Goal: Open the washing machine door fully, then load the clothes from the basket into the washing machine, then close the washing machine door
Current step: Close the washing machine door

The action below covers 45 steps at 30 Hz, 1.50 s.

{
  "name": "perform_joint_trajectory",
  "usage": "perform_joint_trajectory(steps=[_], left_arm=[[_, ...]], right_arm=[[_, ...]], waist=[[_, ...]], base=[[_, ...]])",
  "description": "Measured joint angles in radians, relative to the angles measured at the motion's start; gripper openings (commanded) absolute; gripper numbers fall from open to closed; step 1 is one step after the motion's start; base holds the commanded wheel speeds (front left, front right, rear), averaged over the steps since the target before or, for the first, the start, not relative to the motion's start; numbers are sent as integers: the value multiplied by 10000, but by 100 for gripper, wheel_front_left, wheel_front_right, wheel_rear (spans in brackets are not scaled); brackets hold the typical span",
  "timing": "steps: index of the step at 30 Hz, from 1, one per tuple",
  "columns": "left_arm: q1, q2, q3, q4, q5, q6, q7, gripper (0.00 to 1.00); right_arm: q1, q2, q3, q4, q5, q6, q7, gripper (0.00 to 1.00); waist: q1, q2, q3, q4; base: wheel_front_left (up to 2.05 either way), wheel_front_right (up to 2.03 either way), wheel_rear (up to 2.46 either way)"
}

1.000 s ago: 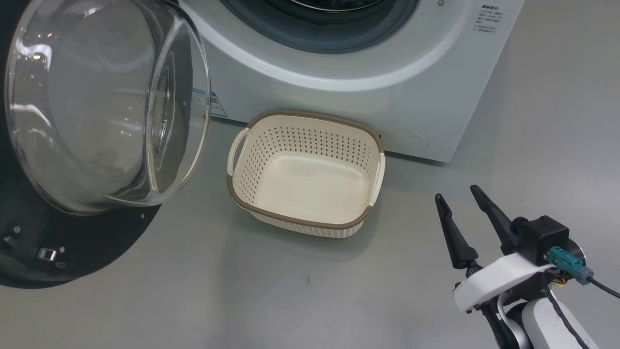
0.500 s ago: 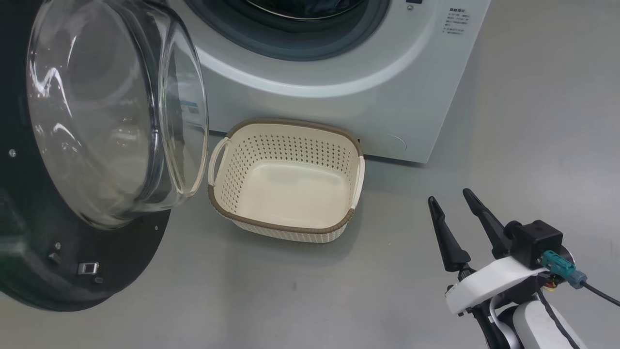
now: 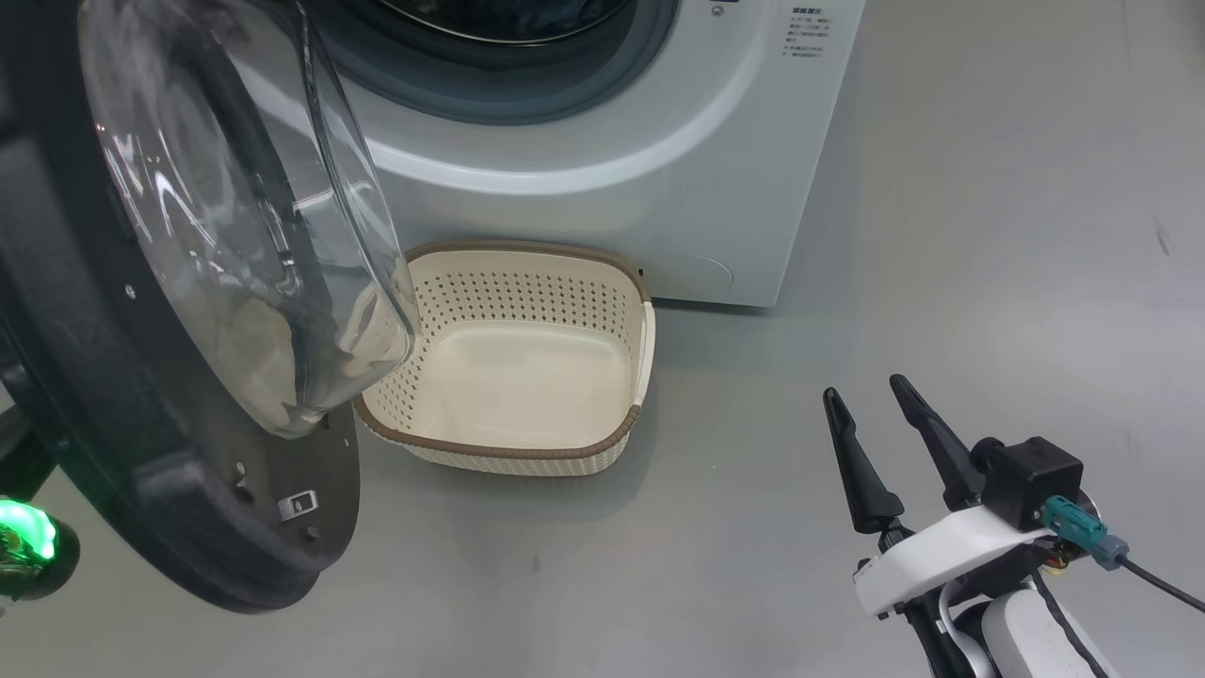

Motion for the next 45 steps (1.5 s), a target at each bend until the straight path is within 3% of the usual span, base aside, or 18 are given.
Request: perform_joint_trajectory(steps=[9,21,45], left_arm=[[491,-619,10,-780,-201,-79,-67,0],[588,-1776,-59,-1275,-144,-182,-1003,0],[-91,-2042,-1313,-986,-2,-347,-2784,0]], right_arm=[[-3,102,17,199,88,0,-265,100],[-6,192,94,543,188,75,-518,100],[-15,257,268,761,276,84,-606,100]], waist=[[0,0,-85,-715],[0,0,-308,-1533],[0,0,-416,-2996]], base=[[0,0,0],[0,0,0],[0,0,0]])
